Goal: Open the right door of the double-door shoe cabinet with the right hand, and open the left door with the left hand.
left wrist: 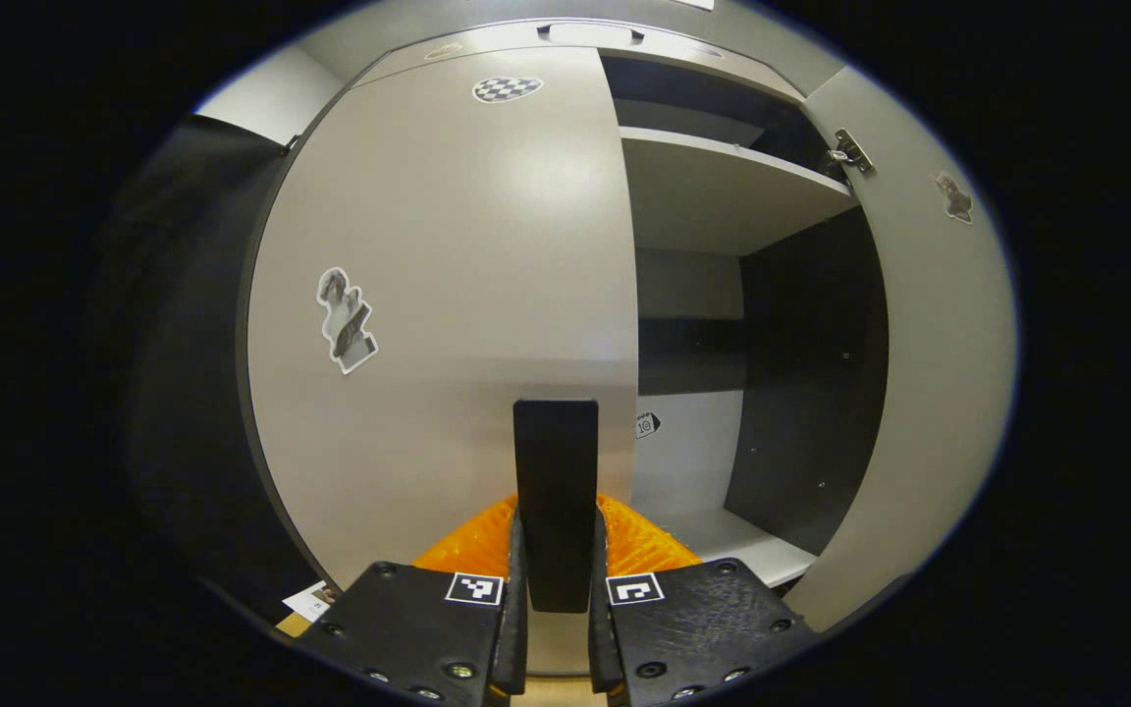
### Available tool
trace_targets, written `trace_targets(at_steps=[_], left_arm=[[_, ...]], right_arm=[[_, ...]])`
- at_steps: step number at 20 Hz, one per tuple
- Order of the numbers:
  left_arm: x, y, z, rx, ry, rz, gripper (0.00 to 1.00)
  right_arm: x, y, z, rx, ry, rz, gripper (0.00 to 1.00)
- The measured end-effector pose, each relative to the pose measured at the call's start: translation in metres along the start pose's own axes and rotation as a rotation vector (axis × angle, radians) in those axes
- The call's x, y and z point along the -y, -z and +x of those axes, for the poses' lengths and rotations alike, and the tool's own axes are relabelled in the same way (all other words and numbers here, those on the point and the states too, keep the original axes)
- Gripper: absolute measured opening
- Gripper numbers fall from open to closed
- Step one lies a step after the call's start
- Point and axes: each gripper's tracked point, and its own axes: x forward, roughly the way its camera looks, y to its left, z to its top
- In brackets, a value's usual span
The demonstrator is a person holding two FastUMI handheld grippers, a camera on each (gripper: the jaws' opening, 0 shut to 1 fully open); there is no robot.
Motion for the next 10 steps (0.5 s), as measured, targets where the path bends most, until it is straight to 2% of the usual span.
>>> trace_targets(at_steps=[4, 10], left_arm=[[0.0, 0.0, -0.002, 0.0, -0.001, 0.014, 0.08], [0.0, -0.002, -0.019, 0.002, 0.05, 0.005, 0.02]], right_arm=[[0.002, 0.003, -0.003, -0.001, -0.003, 0.001, 1.0], [-0.001, 0.003, -0.012, 0.005, -0.023, 0.005, 1.0]])
